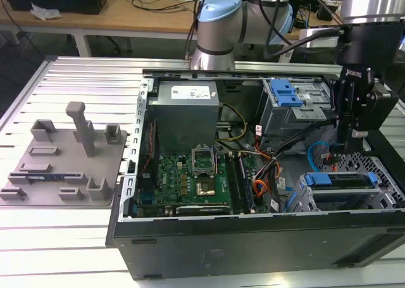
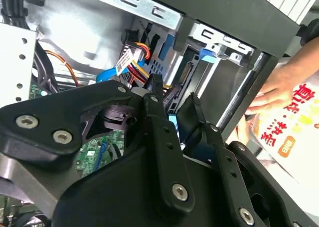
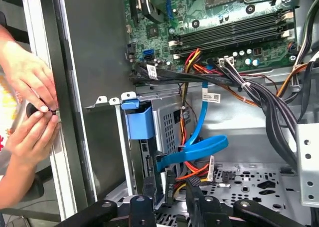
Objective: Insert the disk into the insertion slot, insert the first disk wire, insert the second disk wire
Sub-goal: 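Insert the first disk wire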
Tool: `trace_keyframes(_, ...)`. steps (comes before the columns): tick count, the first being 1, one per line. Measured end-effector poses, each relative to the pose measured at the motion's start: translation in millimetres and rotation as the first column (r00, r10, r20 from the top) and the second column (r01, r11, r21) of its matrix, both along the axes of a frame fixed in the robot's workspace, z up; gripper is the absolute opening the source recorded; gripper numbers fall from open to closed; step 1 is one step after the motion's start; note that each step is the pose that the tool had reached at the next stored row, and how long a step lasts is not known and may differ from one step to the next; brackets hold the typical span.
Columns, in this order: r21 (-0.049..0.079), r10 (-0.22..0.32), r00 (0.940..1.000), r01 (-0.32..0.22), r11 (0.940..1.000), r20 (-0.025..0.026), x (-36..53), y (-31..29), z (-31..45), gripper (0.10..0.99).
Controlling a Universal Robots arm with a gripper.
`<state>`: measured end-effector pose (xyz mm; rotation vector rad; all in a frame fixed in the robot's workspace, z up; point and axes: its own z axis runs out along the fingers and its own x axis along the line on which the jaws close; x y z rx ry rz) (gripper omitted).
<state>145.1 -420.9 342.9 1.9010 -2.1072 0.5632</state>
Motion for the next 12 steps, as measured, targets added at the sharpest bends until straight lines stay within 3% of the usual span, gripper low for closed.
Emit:
trace_keyframes(4,-0.006,0.0,1.0,0.0,1.0,0.003,-0.2,4.5,-1.7,0.388)
trace_keyframes(9,-0.007,0.0,1.0,0.0,1.0,0.0093,-0.2,4.8,-3.5,0.388)
trace_keyframes(12,-0.006,0.0,0.9999,0.0,1.0,0.0101,-0.3,4.8,-3.7,0.388)
